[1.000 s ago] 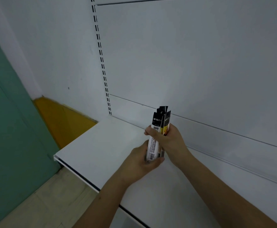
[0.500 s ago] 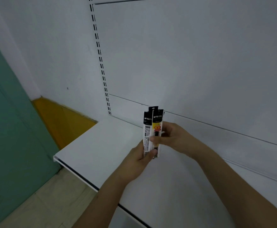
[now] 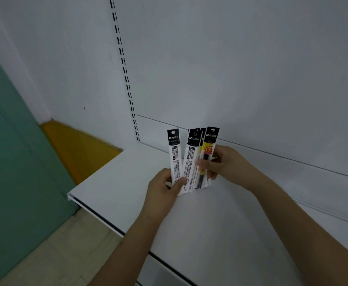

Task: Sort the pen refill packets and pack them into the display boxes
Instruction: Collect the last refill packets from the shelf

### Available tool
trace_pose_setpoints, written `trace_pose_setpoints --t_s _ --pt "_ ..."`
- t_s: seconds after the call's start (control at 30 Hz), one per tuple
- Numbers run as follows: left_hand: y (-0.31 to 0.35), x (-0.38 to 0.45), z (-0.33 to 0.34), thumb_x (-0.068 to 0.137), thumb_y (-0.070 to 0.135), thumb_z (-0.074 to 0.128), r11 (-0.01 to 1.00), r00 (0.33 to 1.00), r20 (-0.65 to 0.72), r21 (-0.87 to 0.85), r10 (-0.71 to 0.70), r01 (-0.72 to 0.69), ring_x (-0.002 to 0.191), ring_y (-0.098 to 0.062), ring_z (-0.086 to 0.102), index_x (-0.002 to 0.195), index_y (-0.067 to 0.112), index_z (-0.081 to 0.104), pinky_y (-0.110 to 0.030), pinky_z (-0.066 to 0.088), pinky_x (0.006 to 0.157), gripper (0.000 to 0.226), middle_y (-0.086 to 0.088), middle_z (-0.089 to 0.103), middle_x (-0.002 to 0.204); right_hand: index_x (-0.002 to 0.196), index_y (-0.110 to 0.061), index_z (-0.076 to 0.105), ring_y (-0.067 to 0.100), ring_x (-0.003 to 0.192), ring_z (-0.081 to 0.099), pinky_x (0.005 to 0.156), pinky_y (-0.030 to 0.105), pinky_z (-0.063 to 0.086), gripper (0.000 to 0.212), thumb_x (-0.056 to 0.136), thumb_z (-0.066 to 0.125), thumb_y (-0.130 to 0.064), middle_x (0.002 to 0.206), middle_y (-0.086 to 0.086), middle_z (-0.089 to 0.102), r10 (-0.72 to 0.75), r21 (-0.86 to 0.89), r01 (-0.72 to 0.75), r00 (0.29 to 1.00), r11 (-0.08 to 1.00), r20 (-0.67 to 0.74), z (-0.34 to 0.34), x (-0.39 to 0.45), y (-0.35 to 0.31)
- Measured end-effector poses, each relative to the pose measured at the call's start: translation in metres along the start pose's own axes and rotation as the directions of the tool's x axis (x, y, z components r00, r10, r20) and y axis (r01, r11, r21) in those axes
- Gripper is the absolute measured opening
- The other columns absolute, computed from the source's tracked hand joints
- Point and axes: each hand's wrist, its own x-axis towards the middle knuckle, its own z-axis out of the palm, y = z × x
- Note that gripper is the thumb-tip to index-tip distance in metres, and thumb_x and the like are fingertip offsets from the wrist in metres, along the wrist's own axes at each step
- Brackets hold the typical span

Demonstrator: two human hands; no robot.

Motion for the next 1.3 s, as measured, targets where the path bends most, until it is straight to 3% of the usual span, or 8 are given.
trace_pose_setpoints --t_s 0.23,0.37,0.6,0.7,0.83,0.93,1.07,1.3 --pt "0.003 -0.002 0.002 0.098 0.02 0.058 0.997 0.995 0.089 0.043 0.053 -0.057 0.1 -0.002 0.065 0.124 0.033 0.058 -0.023 0.056 0.082 0.029 0.015 0.066 0.117 0.101 -0.013 0.066 0.019 0.068 0.069 0.063 0.025 0.057 0.017 0.086 0.072 -0.012 0.081 0.008 0.073 -0.004 0.195 -0.011 0.997 0.981 0.077 0.008 -0.002 -0.002" --pt "0.007 -0.008 0.004 0.102 0.021 0.048 0.99 0.983 0.154 0.079 0.1 -0.113 0.102 0.008 0.063 0.136 0.029 0.047 -0.011 0.051 0.081 0.035 0.022 0.061 0.118 0.103 -0.021 0.07 0.013 0.063 0.066 0.056 0.021 0.053 0.017 0.086 0.073 -0.024 0.089 0.005 0.075 -0.006 0.099 -0.002 0.997 0.995 0.08 0.011 -0.004 -0.004" --pt "0.009 -0.011 0.005 0.1 0.03 0.049 0.958 0.961 0.225 0.201 0.16 -0.207 0.085 0.003 0.062 0.131 0.022 0.051 -0.021 0.051 0.074 0.032 0.012 0.065 0.105 0.106 -0.025 0.069 0.011 0.071 0.07 0.063 0.023 0.055 0.029 0.079 0.08 -0.027 0.086 -0.009 0.075 -0.03 0.118 0.025 0.998 0.993 0.046 0.024 -0.008 -0.001" --pt "0.003 -0.011 0.008 0.099 0.033 0.04 0.928 0.949 0.247 0.266 0.196 -0.261 0.1 -0.017 0.06 0.123 0.016 0.053 -0.043 0.05 0.089 0.033 -0.005 0.062 0.111 0.105 -0.029 0.067 0.014 0.084 0.072 0.078 0.031 0.059 0.033 0.076 0.082 -0.033 0.095 -0.007 0.075 -0.025 0.085 0.025 1.0 0.996 0.004 0.032 -0.007 0.003" --pt "0.015 -0.014 0.004 0.098 0.001 0.045 0.973 0.909 0.359 0.009 0.213 -0.231 0.131 0.002 0.044 0.148 0.028 0.028 -0.018 0.036 0.109 0.059 0.017 0.045 0.141 0.1 -0.017 0.069 0.009 0.078 0.071 0.067 0.023 0.057 0.022 0.082 0.077 -0.028 0.088 -0.002 0.074 -0.039 0.102 0.052 0.992 0.993 -0.122 0.04 -0.007 0.002" --pt "0.017 -0.011 0.006 0.095 0.011 0.06 0.991 0.919 0.376 -0.092 0.122 -0.094 0.117 -0.001 0.059 0.142 0.042 0.026 -0.026 0.052 0.095 0.066 0.025 0.055 0.128 0.101 -0.023 0.065 0.0 0.073 0.069 0.061 0.018 0.055 0.019 0.085 0.075 -0.026 0.089 -0.008 0.072 -0.015 0.157 0.038 0.989 0.987 -0.145 0.046 -0.008 -0.002" --pt "0.009 -0.007 0.01 0.093 0.024 0.064 0.992 0.957 0.271 0.038 0.105 -0.12 0.097 -0.003 0.068 0.124 0.049 0.045 -0.026 0.057 0.081 0.044 0.02 0.068 0.108 0.104 -0.039 0.06 -0.002 0.087 0.069 0.076 0.019 0.056 0.03 0.082 0.077 -0.028 0.1 -0.017 0.07 -0.085 0.096 0.098 0.988 0.991 -0.132 0.048 -0.008 -0.005" --pt "0.001 -0.009 0.012 0.082 0.045 0.068 0.98 0.946 0.312 0.139 0.092 -0.141 0.08 -0.012 0.068 0.104 0.016 0.063 -0.038 0.059 0.075 0.037 0.004 0.069 0.089 0.097 -0.019 0.067 0.003 0.082 0.069 0.076 0.02 0.055 0.035 0.076 0.078 -0.045 0.088 -0.005 0.073 -0.058 -0.001 0.058 0.996 0.998 -0.061 0.039 -0.007 -0.014"
